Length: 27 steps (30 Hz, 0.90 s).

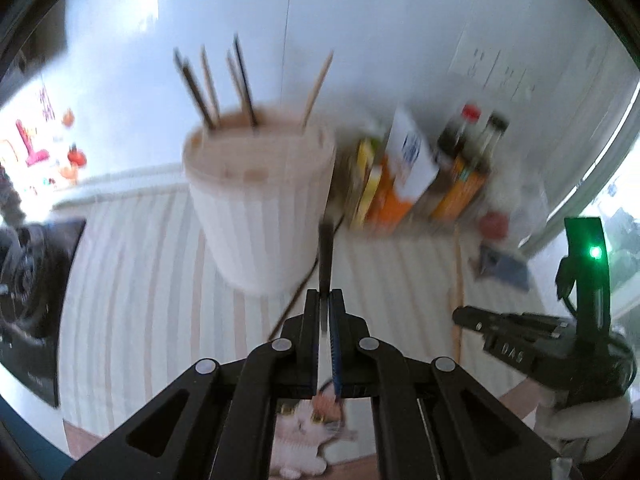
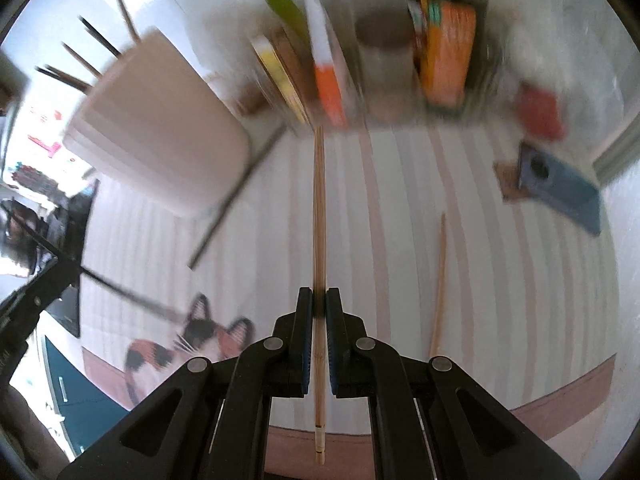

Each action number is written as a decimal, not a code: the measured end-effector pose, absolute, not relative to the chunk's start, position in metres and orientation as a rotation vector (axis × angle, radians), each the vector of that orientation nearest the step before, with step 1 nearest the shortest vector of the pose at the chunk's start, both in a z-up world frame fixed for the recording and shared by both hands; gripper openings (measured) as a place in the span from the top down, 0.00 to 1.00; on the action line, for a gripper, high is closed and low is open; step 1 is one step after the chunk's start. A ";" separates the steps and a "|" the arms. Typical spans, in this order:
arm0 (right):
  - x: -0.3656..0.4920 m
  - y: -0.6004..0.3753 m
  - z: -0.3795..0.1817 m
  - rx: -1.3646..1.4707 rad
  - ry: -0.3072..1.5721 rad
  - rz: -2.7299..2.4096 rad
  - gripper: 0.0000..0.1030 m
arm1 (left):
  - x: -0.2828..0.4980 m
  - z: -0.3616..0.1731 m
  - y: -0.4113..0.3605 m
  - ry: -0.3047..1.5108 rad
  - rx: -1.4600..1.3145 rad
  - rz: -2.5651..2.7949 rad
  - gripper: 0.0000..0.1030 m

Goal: Organize utensils
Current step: 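Lift the dark chopstick with the left tool and carry it over the holder, then drop the dark chopstick into the holder and open the left tool, then return the left tool to the row and grasp a dark chopstick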

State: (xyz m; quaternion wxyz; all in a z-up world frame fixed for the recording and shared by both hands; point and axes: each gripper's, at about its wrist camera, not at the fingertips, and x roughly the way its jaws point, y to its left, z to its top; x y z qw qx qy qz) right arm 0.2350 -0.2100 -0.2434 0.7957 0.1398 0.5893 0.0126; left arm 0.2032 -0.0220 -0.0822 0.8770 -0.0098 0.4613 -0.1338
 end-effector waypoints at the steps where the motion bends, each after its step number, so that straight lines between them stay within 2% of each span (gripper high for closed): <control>1: 0.237 -0.210 -0.235 0.301 1.245 0.029 0.94 | 0.208 -0.076 -0.026 0.945 -0.021 -0.285 0.98; 16: 0.290 -0.222 -0.107 0.307 0.956 0.027 0.94 | 0.226 0.048 -0.034 0.657 -0.047 -0.381 1.00; 21: 0.298 -0.217 -0.084 0.309 0.927 0.038 0.94 | 0.230 0.044 -0.028 0.708 -0.041 -0.421 0.96; 22: 0.298 -0.217 -0.087 0.311 0.941 0.041 0.94 | 0.232 0.032 -0.025 0.742 -0.040 -0.425 0.91; 23: 0.297 -0.217 -0.092 0.315 0.957 0.041 0.94 | 0.234 0.018 -0.022 0.779 -0.041 -0.418 0.76; 24: 0.294 -0.218 -0.101 0.320 0.980 0.038 0.94 | 0.236 0.006 -0.020 0.807 -0.043 -0.408 0.65; 25: 0.291 -0.220 -0.113 0.324 1.008 0.029 0.94 | 0.238 -0.008 -0.017 0.841 -0.051 -0.395 0.46; 27: 0.284 -0.226 -0.143 0.339 1.073 0.002 0.94 | 0.245 -0.050 -0.013 0.912 -0.052 -0.354 0.44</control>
